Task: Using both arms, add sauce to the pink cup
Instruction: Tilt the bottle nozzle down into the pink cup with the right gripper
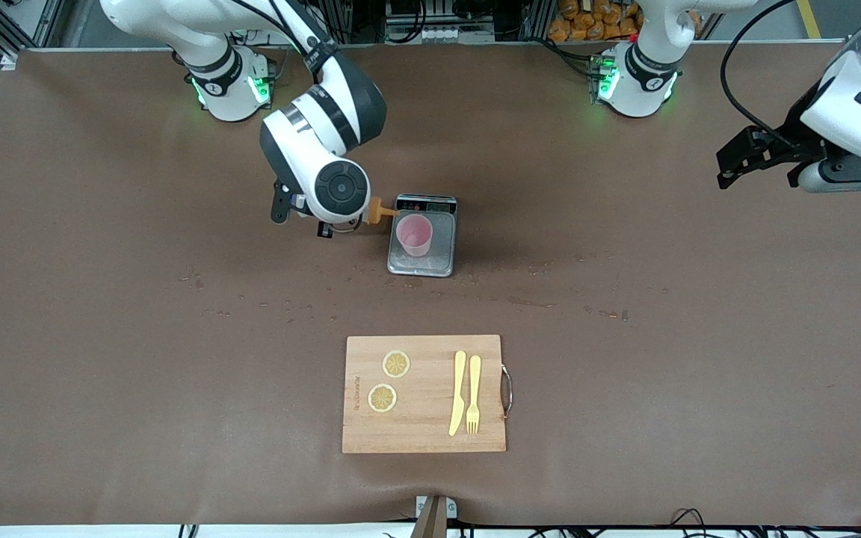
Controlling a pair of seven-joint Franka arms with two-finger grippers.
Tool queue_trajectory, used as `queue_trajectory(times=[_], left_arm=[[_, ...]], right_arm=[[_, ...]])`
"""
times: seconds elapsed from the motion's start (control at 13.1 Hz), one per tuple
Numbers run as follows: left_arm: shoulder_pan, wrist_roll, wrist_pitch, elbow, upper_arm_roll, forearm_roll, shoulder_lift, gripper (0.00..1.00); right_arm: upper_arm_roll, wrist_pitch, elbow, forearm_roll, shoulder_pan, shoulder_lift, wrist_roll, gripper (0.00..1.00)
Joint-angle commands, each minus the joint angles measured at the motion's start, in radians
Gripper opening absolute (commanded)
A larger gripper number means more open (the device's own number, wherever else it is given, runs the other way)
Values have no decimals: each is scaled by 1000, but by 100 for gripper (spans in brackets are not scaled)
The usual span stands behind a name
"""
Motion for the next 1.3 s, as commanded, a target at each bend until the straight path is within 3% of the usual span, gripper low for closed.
queue_trajectory(times=[0.0, 0.84, 1.22], left_arm=[[-1, 14, -4, 0, -1, -8, -12, 100], [-2, 14, -7, 0, -3, -8, -14, 100], [-2, 14, -7, 0, -3, -8, -14, 100]], right_arm=[[-8, -81, 97, -54, 32, 67, 44, 48], [-9, -224, 282, -74, 36, 188, 44, 50], [-8, -225, 326, -58, 16, 187, 41, 36]])
